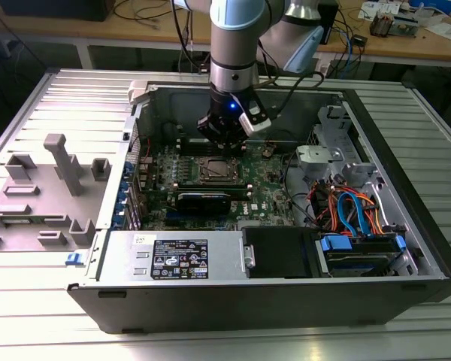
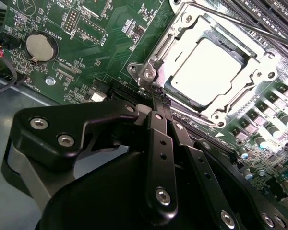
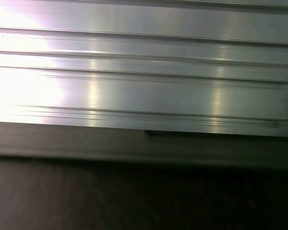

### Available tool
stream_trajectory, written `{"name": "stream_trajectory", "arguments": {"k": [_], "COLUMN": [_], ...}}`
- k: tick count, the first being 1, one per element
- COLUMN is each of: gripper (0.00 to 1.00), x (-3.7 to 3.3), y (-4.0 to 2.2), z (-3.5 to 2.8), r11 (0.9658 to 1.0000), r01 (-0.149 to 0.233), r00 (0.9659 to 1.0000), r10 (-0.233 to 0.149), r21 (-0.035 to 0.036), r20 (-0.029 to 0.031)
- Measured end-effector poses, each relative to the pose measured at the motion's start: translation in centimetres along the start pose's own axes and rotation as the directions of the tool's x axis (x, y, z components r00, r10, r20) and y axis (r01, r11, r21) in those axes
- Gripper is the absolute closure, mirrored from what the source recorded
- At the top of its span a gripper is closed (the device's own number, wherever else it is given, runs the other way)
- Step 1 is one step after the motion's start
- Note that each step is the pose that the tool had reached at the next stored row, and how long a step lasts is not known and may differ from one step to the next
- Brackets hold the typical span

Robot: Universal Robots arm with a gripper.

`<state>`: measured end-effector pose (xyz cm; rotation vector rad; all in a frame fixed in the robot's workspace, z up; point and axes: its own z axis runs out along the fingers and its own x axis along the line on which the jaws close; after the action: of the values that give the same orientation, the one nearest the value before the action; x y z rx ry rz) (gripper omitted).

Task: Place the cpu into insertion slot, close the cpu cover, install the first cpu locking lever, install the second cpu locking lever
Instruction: 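Install the first cpu locking lever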

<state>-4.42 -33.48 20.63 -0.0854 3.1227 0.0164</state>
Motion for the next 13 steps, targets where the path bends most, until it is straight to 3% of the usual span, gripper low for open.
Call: {"name": "stream_trajectory", "arguments": {"k": [13], "gripper": [0.89], "x": [-0.30], "y": [-0.01], "z": [-0.12], "r11": [1.0000], "r01": [0.000], "r00": [1.0000], "r10": [0.000], "r21": [-0.0010], "r20": [0.0000]}}
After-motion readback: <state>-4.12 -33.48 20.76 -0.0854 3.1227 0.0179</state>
